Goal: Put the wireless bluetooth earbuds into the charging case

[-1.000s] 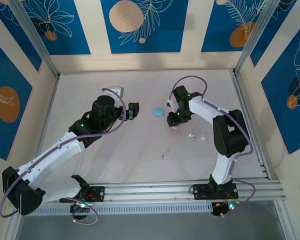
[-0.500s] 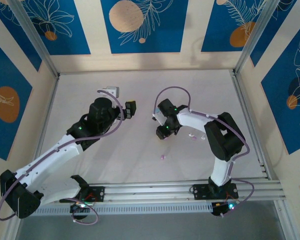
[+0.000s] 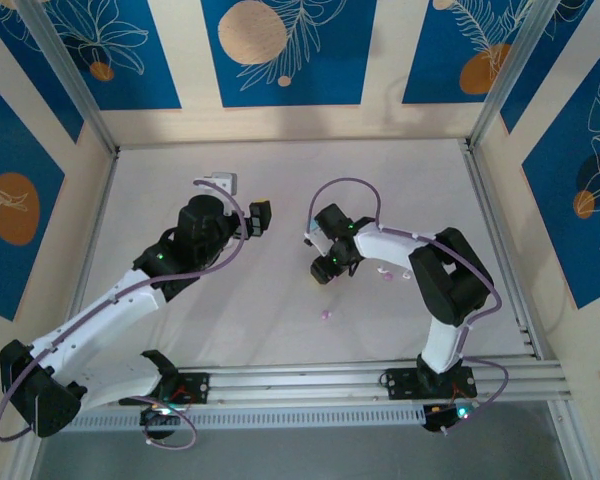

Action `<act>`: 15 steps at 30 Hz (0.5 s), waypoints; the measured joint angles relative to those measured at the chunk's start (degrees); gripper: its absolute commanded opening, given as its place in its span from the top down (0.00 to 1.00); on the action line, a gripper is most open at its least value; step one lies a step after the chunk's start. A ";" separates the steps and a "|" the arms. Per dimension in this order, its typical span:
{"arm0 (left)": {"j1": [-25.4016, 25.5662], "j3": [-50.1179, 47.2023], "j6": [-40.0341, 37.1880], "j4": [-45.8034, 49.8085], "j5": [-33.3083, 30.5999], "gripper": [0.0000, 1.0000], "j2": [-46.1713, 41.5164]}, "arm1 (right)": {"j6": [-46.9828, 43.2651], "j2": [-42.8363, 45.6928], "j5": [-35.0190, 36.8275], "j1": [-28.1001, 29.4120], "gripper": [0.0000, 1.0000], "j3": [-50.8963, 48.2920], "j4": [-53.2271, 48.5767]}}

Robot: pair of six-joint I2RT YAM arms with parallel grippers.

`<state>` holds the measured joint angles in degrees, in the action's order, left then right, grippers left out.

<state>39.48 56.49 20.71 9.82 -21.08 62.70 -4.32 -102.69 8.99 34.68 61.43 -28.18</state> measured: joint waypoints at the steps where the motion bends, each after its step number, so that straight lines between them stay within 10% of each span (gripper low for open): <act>1: 0.00 0.02 0.00 0.00 0.02 0.00 0.07 | -0.15 0.13 0.02 0.04 0.45 -0.22 0.17; 15: 0.00 0.02 0.24 0.07 0.07 0.00 1.20 | -1.88 2.86 -0.44 0.22 0.65 -2.56 0.98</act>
<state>39.48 56.51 20.95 9.89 -21.02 63.90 -6.20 -99.83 8.56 34.89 58.87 -27.20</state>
